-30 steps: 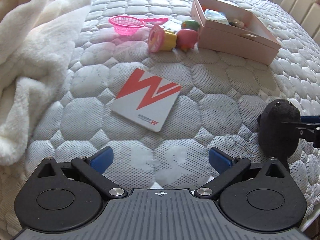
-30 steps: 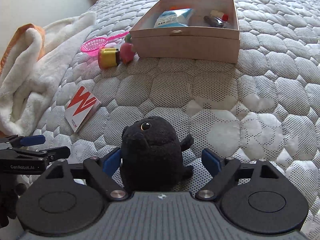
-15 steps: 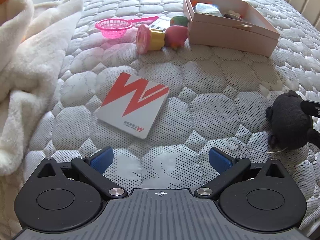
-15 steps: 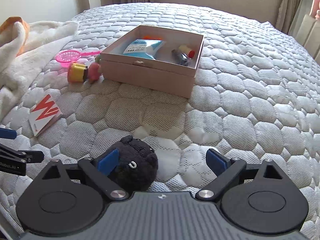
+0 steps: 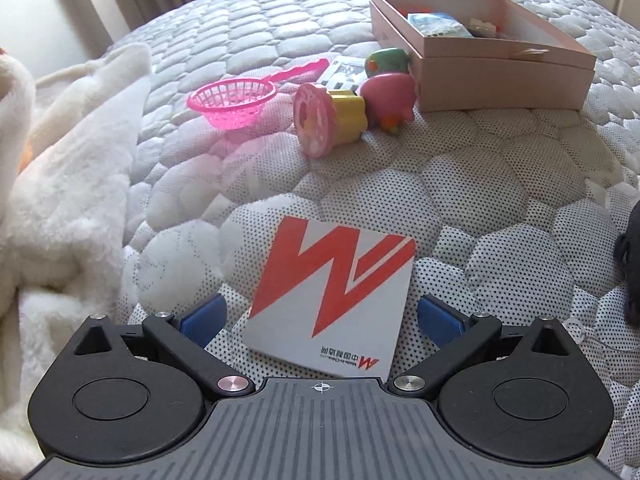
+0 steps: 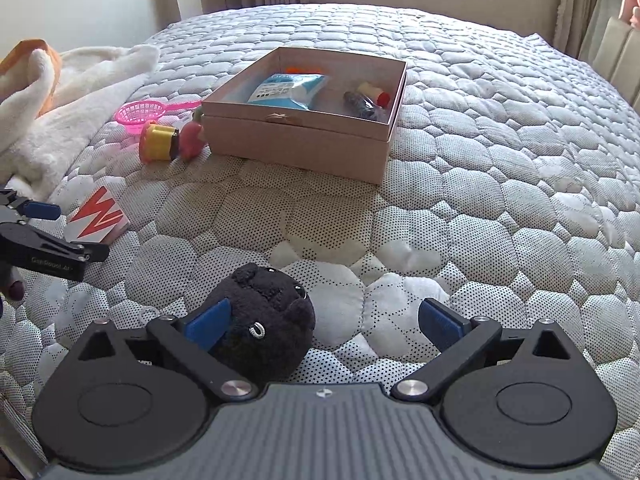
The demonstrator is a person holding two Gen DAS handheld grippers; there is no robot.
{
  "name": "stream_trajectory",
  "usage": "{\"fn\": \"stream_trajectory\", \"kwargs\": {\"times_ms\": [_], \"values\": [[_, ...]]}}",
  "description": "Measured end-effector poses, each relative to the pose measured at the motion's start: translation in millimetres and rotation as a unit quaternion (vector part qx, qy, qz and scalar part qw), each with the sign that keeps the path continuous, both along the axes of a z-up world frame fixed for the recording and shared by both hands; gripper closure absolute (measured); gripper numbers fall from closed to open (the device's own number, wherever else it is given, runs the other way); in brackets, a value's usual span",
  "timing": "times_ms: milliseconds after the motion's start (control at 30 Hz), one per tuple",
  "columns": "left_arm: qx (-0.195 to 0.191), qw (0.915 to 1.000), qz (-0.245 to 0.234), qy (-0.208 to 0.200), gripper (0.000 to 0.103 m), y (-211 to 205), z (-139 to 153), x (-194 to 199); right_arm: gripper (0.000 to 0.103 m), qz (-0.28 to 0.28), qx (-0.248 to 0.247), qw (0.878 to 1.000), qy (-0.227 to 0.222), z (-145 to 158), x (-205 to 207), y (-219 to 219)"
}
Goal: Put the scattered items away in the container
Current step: 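Grasp the white W-logo card with the left tool while the right holds the plush, then carry the card and plush over the pink box and release both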
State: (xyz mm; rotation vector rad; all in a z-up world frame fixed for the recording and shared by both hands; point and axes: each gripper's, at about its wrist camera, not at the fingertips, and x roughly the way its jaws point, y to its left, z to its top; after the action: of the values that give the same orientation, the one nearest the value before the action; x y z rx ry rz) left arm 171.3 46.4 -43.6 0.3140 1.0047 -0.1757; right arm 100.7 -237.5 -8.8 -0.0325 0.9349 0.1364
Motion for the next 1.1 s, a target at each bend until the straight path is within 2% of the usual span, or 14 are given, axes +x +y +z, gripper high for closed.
{"fn": "stream_trajectory", "kwargs": {"times_ms": [167,300,367,533,633,833,1000,1100], "values": [[-0.008,0.9998,-0.021,0.002,0.0,-4.9,-6.6,7.4,0.003,0.001,-0.005,1.0,-0.001,1.5,1.6,1.5],[-0.031,0.9993,-0.009,0.02,0.002,-3.2,-8.4,13.3,0.003,0.003,-0.009,1.0,-0.001,3.2,1.2,-0.3],[-0.044,0.9987,0.002,0.028,0.013,0.3,-6.9,14.1,0.002,0.004,-0.008,1.0,-0.001,2.9,0.8,-1.5],[-0.049,0.9976,0.03,0.039,0.013,-0.7,-0.3,4.5,0.002,0.006,-0.007,1.0,-0.004,3.1,0.7,-1.3],[-0.066,0.9953,0.047,0.052,0.013,-7.0,5.0,-11.7,0.002,0.006,-0.005,1.0,-0.009,6.0,-0.1,0.2],[-0.093,0.9917,0.029,0.083,0.013,-31.1,8.6,-47.7,0.002,0.019,0.001,1.0,-0.018,14.1,-2.2,9.6],[-0.089,0.9932,0.004,0.075,0.009,-39.4,11.3,-65.7,0.002,0.007,0.032,0.999,-0.005,12.0,6.6,25.5],[-0.091,0.9932,0.001,0.073,0.007,-35.8,15.1,-69.3,0.002,-0.013,0.048,0.999,0.019,1.1,18.8,38.5]]}}
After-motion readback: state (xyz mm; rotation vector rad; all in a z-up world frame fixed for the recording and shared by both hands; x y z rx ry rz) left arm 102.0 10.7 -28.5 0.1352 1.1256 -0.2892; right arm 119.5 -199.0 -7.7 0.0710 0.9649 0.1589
